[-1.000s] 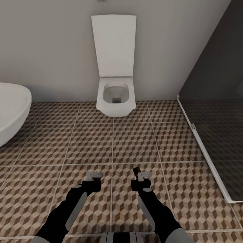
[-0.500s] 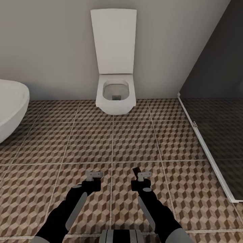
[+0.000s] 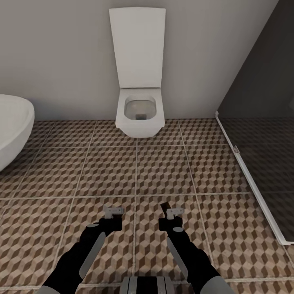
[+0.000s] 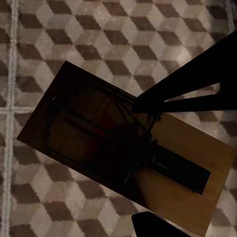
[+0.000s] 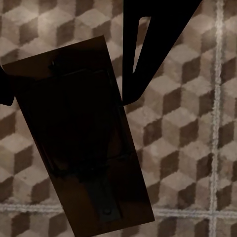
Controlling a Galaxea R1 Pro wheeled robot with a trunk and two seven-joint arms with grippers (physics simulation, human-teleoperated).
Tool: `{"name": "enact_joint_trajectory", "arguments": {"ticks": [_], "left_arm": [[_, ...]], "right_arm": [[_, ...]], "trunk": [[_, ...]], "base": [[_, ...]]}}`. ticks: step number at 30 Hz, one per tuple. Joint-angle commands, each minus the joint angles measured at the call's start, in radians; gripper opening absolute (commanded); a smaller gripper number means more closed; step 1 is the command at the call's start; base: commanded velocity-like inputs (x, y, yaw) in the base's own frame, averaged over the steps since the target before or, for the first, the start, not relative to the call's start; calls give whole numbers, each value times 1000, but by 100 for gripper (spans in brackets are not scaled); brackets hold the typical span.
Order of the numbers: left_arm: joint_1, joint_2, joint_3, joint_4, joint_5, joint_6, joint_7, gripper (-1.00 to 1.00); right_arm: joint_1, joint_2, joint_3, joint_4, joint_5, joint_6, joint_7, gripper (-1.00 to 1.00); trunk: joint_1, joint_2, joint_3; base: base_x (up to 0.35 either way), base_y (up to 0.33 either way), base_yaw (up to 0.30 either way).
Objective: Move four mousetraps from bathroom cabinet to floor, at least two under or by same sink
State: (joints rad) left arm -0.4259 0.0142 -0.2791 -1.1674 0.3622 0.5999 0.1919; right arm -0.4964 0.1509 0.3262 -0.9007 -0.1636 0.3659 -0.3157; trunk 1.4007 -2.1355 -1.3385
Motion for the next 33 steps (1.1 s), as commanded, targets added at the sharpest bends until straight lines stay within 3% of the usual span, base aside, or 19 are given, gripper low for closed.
{"name": "enact_joint_trajectory", "arguments": {"ticks": [1,11,18,33], "left_arm": [[-1,1,-3,-1,11,3,9,-100],[-1,1,-3,-2,11,3,9,-100],[-1,1,-3,-2,11,3,9,-100],[-1,1,-3,-2,11,3,9,-100]], "right_arm": [[-1,-1,4,-1,-12,2,-10,-100],[-1,-1,4,-1,-11,2,-10,-100],[-1,0,4,-1,-11,2,-10,-100],[-1,0,4,-1,-11,2,-11,-100]], "trunk": [[4,-8,-4],[42,-78,-35],[42,-78,-35],[100,-183,-82]], "base": [[0,0,0],[0,0,0],[0,0,0],[0,0,0]]}}
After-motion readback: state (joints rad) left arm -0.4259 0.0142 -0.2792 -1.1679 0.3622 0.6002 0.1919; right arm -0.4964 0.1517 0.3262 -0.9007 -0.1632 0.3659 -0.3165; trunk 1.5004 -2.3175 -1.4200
